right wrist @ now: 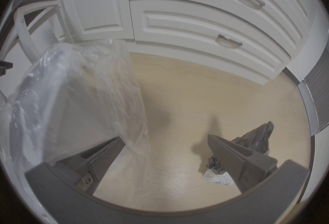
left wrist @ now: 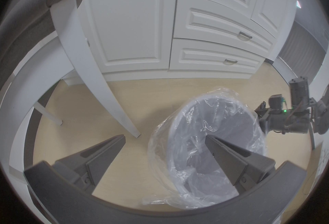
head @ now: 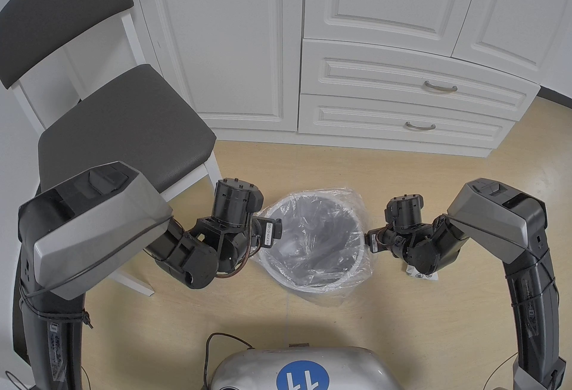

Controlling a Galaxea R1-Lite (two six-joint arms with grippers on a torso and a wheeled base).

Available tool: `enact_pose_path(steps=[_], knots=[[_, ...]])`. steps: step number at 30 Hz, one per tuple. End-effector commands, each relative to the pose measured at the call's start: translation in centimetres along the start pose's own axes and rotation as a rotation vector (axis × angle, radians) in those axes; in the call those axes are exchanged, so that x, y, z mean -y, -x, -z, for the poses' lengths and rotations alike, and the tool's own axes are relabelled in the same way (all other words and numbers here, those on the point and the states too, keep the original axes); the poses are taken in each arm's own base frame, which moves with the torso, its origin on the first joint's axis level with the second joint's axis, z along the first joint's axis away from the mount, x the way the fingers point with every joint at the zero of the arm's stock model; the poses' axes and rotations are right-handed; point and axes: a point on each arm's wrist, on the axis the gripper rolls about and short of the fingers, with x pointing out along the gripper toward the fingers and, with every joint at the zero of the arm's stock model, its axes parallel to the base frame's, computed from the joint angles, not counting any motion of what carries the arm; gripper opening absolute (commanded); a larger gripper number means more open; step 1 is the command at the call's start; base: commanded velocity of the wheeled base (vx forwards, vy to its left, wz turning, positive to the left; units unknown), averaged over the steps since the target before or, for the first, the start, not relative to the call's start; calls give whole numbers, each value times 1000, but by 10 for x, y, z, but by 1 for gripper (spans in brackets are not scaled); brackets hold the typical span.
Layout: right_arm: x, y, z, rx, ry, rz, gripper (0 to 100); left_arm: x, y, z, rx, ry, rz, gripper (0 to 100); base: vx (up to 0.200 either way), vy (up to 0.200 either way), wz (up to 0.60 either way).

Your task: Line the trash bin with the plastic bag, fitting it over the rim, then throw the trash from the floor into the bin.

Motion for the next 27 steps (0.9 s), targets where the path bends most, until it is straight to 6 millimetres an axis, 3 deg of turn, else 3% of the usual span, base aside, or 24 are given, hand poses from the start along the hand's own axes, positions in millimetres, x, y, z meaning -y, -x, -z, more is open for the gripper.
enact_pose_path(steps=[1,8,16,23,27], knots=[[-5,-15,21,-44,-2,-8,100,6,3,11,-14,-32,13,100,0,0,0],[-8,-15,21,-59,-41,-35,100,12,4,17,-18,-47,25,100,0,0,0],[-46,37,10,-64,18,-127,100,19,-5,32,-30,-122,-68,100,0,0,0],[-55,34,28,-110,47,-138,100,13,-4,28,9,-130,-79,100,0,0,0],[-50,35,30,-125,59,-126,100,12,-3,27,11,-131,-80,100,0,0,0]])
